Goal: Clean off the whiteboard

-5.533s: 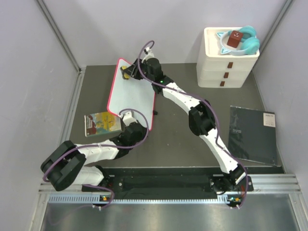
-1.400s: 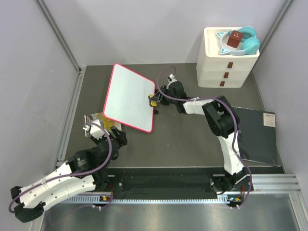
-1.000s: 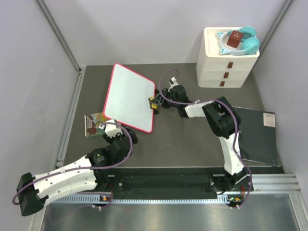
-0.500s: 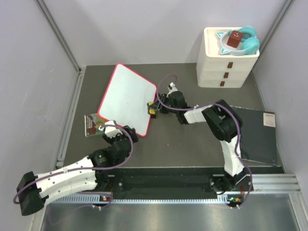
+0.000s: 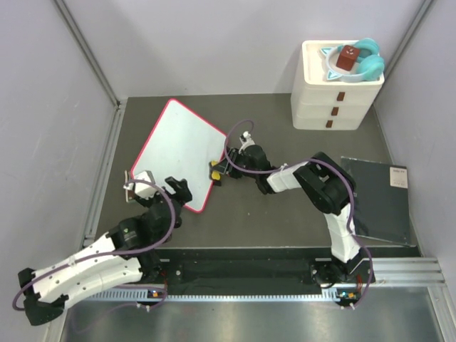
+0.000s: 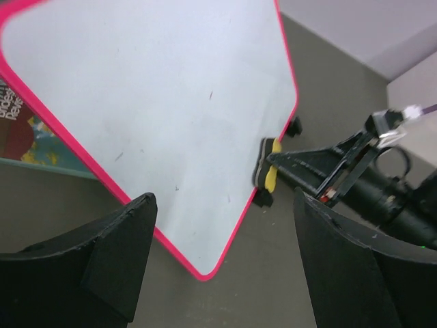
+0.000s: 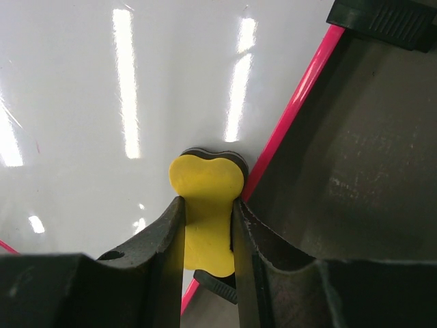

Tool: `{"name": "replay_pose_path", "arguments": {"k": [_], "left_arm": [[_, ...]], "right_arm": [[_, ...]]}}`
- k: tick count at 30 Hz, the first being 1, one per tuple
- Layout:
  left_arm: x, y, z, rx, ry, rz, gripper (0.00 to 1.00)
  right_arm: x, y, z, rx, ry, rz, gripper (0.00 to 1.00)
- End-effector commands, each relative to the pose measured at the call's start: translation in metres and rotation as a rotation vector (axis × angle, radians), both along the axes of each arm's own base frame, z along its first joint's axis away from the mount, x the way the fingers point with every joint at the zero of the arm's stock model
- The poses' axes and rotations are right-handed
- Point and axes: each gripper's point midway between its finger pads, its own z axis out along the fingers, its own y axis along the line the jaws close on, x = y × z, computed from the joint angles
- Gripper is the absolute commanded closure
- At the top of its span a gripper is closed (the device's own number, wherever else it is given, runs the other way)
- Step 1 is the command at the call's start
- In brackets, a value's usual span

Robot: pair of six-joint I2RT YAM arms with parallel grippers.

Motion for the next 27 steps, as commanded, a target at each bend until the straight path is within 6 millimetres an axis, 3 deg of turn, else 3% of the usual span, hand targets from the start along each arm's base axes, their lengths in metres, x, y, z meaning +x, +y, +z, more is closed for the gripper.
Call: {"name": "replay_pose_path", "arguments": {"k": [1, 7, 12, 27], "left_arm": [[-0.003, 0.022, 0.054, 0.001, -0.109, 0.024, 0.15], [-0.005, 0.02, 0.1, 0.026, -0.179, -0.045, 0.13], [-0.005, 0.022, 0.114, 0.031, -0.197, -0.044, 0.13], [-0.01, 0.021, 0.088, 0.065, -0.139, -0.081, 0.12]], "right_arm": [[-0.083, 0.004, -0.059, -0.159, 0.208, 0.203, 1.0], [-0.072, 0.006, -0.038, -0.17, 0.131, 0.192, 1.0], [-0.064, 0.005, -0.028, -0.18, 0.09, 0.176, 1.0], [-0.026, -0.003, -0.002, -0.128, 0.025, 0.115, 1.0]]}}
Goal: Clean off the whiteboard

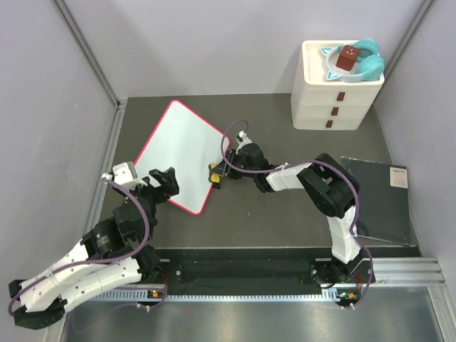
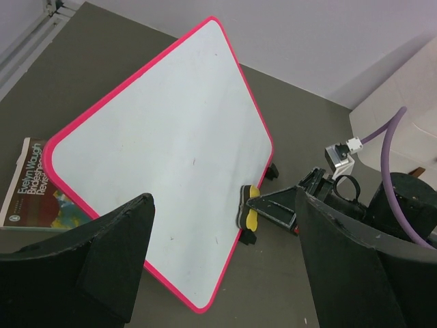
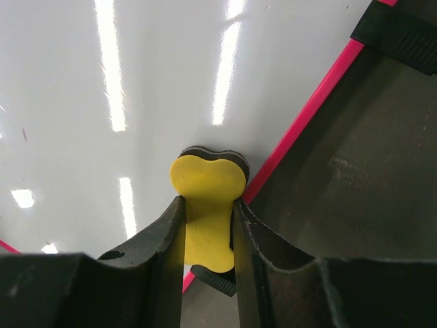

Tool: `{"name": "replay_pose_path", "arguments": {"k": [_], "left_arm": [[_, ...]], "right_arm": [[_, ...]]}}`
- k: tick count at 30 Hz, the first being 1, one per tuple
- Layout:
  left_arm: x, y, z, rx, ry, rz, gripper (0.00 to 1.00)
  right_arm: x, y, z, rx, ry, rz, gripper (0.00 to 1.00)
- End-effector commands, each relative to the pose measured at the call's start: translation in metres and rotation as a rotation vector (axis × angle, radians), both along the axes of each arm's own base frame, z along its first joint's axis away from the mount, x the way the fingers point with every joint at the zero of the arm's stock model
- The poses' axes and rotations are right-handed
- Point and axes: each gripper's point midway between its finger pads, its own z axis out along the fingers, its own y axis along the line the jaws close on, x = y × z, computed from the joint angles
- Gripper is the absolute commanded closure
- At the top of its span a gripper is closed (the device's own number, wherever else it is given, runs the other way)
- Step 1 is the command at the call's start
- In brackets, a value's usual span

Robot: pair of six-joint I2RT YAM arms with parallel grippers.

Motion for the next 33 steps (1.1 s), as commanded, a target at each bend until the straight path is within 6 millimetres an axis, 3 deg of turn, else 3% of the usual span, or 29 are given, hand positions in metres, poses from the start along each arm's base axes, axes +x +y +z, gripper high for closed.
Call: {"name": "replay_pose_path", "arguments": {"k": [1, 9, 15, 23, 28, 31, 32, 33], "left_arm": [[-0.003, -0.002, -0.008, 0.007, 0.024, -0.025, 0.12], [0.001, -0.025, -0.027, 0.082, 0.092, -0.099, 0.12], [0.005, -0.042, -0.043, 0.117, 0.133, -0.144, 0.12], [0.005, -0.05, -0.052, 0.138, 0.147, -0.179, 0.12], [0.008, -0.08, -0.068, 0.17, 0.191, -0.282, 0.12], [0.013, -0.099, -0.079, 0.217, 0.232, -0.323, 0.12], [0.013, -0.108, -0.083, 0.228, 0.245, -0.36, 0.12], [0.014, -0.114, -0.085, 0.234, 0.25, -0.373, 0.12]], "right_arm": [[-0.011, -0.005, -0.003, -0.027, 0.047, 0.071, 1.0], [0.017, -0.012, 0.015, 0.027, 0.019, 0.03, 1.0], [0.027, -0.013, 0.031, 0.094, 0.005, 0.028, 1.0], [0.029, -0.02, 0.046, 0.13, -0.018, 0.031, 1.0], [0.03, -0.05, 0.067, 0.122, -0.049, -0.005, 1.0], [0.029, -0.084, 0.067, -0.01, -0.067, -0.065, 1.0], [0.023, -0.098, 0.052, -0.103, -0.048, -0.068, 1.0], [0.027, -0.111, 0.064, -0.141, -0.087, -0.11, 1.0]]}}
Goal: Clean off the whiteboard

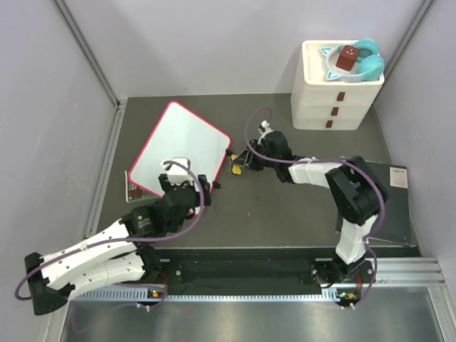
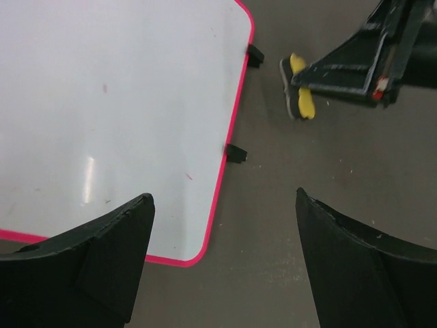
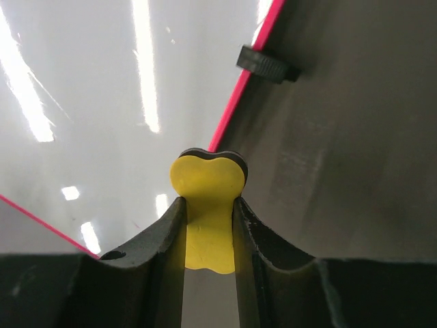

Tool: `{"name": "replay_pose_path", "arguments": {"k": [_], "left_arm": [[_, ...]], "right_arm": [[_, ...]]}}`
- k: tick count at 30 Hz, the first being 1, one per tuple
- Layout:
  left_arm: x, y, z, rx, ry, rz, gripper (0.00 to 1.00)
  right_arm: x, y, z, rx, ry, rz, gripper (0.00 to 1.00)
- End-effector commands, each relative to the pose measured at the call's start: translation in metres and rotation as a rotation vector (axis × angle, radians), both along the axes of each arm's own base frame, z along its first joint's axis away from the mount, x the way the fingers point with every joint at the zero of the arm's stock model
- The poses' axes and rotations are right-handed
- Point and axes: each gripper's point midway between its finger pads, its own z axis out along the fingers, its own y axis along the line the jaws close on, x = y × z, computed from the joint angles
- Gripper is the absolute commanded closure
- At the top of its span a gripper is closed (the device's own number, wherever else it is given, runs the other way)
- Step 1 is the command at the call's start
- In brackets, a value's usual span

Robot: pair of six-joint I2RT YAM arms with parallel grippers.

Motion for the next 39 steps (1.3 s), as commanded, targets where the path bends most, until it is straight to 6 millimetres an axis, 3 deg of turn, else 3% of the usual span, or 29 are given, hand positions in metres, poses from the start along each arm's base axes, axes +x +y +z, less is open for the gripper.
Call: {"name": "replay_pose_path", "arguments": {"k": [1, 6, 11, 12, 14, 18, 25, 30, 33, 36, 37, 39], "left_arm": [[0.008, -0.044, -0.009, 0.011, 0.04, -0.12, 0.12], [0.016, -0.081, -0.021, 0.006, 0.074, -0.208, 0.09], [0.027, -0.118, -0.034, 0.044, 0.132, -0.262, 0.08], [0.029, -0.123, -0.035, 0.047, 0.14, -0.27, 0.08], [0.032, -0.138, -0.038, 0.05, 0.165, -0.307, 0.05], [0.037, -0.157, -0.049, 0.084, 0.228, -0.343, 0.03], [0.044, -0.161, -0.053, 0.036, 0.29, -0.367, 0.01], [0.051, -0.149, -0.051, 0.023, 0.305, -0.34, 0.01], [0.051, -0.143, -0.051, 0.033, 0.313, -0.327, 0.01], [0.047, -0.141, -0.049, 0.015, 0.312, -0.351, 0.01], [0.047, -0.14, -0.047, 0.011, 0.304, -0.352, 0.01], [0.044, -0.137, -0.046, 0.002, 0.298, -0.356, 0.01]], "right_arm": [[0.008, -0.052, 0.037, -0.185, -0.133, -0.087, 1.0], [-0.003, -0.103, 0.03, -0.444, -0.13, -0.143, 1.0], [-0.007, -0.129, 0.017, -0.585, -0.105, -0.16, 0.99], [-0.008, -0.13, 0.013, -0.596, -0.098, -0.148, 0.97], [-0.009, -0.137, 0.0, -0.63, -0.05, -0.132, 0.82], [-0.014, -0.138, -0.011, -0.618, -0.022, -0.106, 0.72], [-0.018, -0.149, -0.009, -0.603, -0.034, -0.128, 0.34], [-0.018, -0.161, 0.009, -0.599, -0.081, -0.175, 0.09], [-0.018, -0.172, 0.016, -0.586, -0.101, -0.222, 0.01], [-0.025, -0.184, 0.022, -0.551, -0.13, -0.264, 0.01], [-0.027, -0.186, 0.035, -0.532, -0.166, -0.279, 0.01], [-0.033, -0.195, 0.033, -0.544, -0.179, -0.304, 0.01]]}}
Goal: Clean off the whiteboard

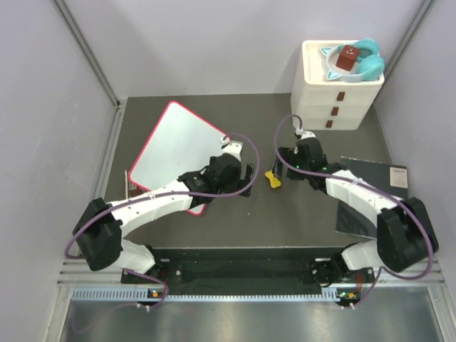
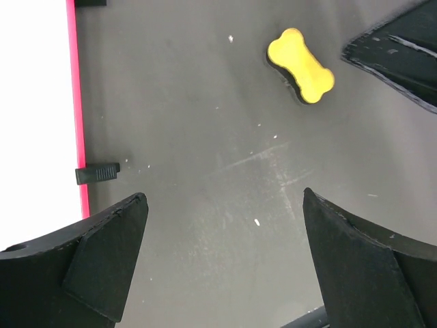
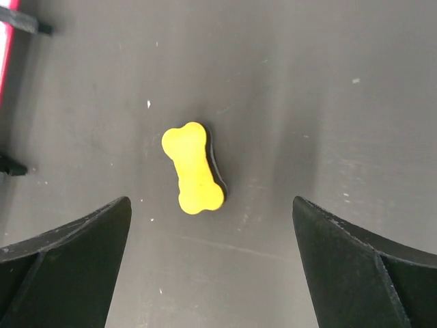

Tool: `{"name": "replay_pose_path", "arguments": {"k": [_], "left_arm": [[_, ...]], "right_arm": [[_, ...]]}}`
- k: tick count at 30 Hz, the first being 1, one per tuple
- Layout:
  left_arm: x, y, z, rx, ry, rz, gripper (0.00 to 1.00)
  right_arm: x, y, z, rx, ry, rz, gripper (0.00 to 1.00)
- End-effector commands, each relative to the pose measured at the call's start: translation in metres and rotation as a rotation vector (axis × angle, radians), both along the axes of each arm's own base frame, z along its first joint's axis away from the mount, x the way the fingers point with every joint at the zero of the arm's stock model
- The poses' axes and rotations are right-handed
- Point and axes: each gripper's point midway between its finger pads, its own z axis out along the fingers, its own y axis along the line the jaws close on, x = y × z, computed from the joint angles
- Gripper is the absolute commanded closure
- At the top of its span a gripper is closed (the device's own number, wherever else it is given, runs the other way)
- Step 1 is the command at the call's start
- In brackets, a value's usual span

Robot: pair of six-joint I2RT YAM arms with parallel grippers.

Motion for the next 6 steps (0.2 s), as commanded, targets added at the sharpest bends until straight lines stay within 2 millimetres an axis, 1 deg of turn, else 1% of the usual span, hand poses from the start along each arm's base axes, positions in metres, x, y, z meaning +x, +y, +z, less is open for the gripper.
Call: {"name": "replay_pose_path", "arguments": {"k": [1, 2, 4, 5, 6], "left_arm": [[-0.001, 0.003, 0.027, -0.079, -0.045, -0.007, 0.01], [-0.002, 0.003, 0.027, -0.08, -0.044, -0.01, 0.01], [-0.005, 0.005, 0.021, -0.083, -0.02, -0.032, 0.01], [-0.005, 0.006, 0.021, -0.081, -0.02, -0.028, 0.01], [-0.006, 0.009, 0.02, -0.076, -0.017, -0.023, 0.01]], "right_arm": [[0.003, -0.015, 0.03, 0.029, -0.141, -0.058, 0.01], [0.002, -0.022, 0.039, 0.022, -0.172, -0.081, 0.01], [-0.005, -0.031, 0.037, 0.004, -0.182, -0.102, 0.01], [-0.006, -0.037, 0.046, 0.002, -0.217, -0.126, 0.01], [-0.011, -0.042, 0.041, -0.01, -0.217, -0.133, 0.01]]}}
